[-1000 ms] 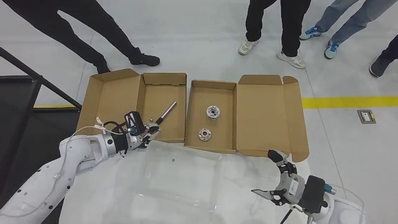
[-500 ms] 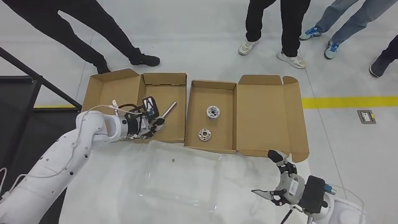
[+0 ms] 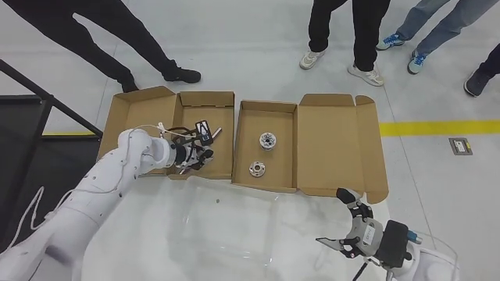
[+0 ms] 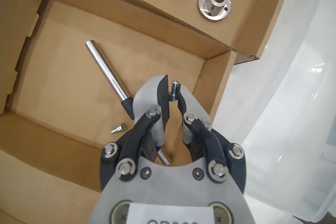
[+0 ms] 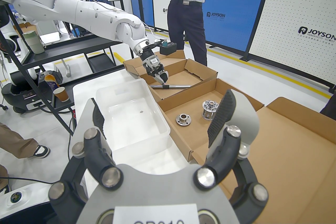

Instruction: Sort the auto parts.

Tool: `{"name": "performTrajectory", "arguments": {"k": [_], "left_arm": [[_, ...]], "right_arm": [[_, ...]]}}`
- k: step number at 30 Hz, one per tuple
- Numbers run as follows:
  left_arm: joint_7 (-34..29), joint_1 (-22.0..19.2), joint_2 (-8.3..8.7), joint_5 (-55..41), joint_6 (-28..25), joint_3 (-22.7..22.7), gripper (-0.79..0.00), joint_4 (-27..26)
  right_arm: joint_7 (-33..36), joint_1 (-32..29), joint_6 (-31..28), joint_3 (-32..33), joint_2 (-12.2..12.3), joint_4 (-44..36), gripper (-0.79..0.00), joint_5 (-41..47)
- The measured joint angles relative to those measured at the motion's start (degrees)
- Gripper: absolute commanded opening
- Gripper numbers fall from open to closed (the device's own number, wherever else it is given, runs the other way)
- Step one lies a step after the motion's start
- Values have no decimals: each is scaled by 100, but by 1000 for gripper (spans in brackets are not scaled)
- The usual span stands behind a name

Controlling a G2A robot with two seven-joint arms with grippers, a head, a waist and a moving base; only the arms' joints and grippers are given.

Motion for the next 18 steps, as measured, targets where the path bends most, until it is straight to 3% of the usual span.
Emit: {"name": "performTrajectory", "arguments": {"k": [9, 18], "left_arm": [[156, -159, -544, 196, 377, 164, -785, 973], [191, -265, -974, 330, 347, 240, -785, 1677]], "right_arm": [[0, 0, 0, 0, 0, 0, 0, 0], [0, 0, 0, 0, 0, 0, 0, 0]]}}
